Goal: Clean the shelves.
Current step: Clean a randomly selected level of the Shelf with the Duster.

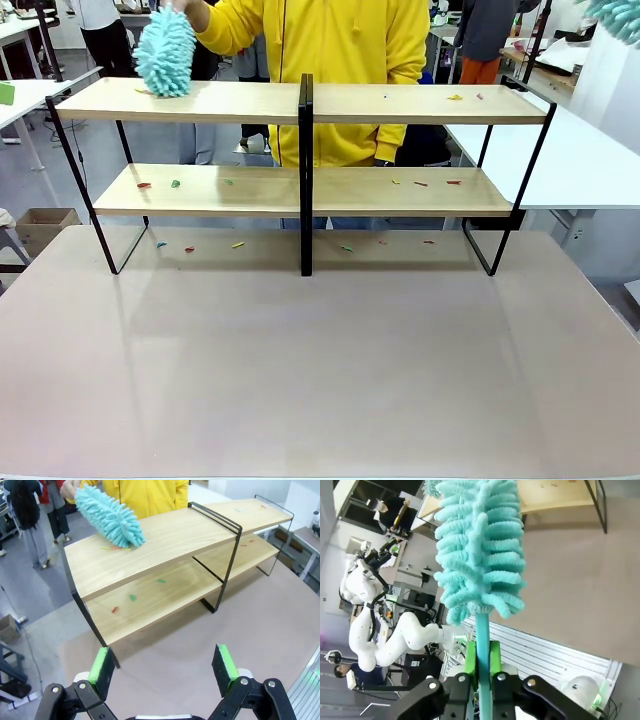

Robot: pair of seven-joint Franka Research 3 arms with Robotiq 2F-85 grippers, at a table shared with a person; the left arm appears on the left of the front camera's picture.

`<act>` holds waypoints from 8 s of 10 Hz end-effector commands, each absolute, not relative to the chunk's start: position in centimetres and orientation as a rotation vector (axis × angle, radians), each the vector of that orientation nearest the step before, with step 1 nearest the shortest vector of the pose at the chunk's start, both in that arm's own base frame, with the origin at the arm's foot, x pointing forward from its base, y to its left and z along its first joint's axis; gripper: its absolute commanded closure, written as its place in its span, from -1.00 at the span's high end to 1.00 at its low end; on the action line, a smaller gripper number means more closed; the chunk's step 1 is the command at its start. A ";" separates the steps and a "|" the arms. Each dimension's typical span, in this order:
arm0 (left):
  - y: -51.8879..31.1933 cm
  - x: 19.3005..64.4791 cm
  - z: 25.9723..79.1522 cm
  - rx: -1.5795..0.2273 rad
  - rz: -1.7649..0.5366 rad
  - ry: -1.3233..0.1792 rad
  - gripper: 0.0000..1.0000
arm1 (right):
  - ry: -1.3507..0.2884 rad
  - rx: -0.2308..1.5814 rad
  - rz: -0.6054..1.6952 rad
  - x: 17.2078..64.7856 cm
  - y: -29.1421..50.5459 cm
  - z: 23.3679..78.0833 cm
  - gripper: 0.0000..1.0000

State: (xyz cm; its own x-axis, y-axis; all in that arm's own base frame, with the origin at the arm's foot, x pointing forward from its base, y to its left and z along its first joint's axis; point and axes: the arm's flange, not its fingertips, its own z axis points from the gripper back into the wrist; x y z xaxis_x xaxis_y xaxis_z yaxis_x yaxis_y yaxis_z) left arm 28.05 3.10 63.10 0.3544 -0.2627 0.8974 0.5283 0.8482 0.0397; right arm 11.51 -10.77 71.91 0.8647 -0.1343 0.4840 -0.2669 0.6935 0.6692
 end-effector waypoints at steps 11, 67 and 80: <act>3.0 28.1 63.1 -0.275 -0.506 -1.094 1.00 | -0.338 0.361 0.131 38.7 17.0 74.7 -0.75; 3.0 28.1 63.1 -0.275 -0.506 -1.094 1.00 | -0.406 -0.047 -0.083 36.8 0.7 73.2 -0.75; 3.0 28.1 63.1 -0.275 -0.506 -1.094 1.00 | -0.603 1.377 0.496 14.8 -20.3 75.5 -0.75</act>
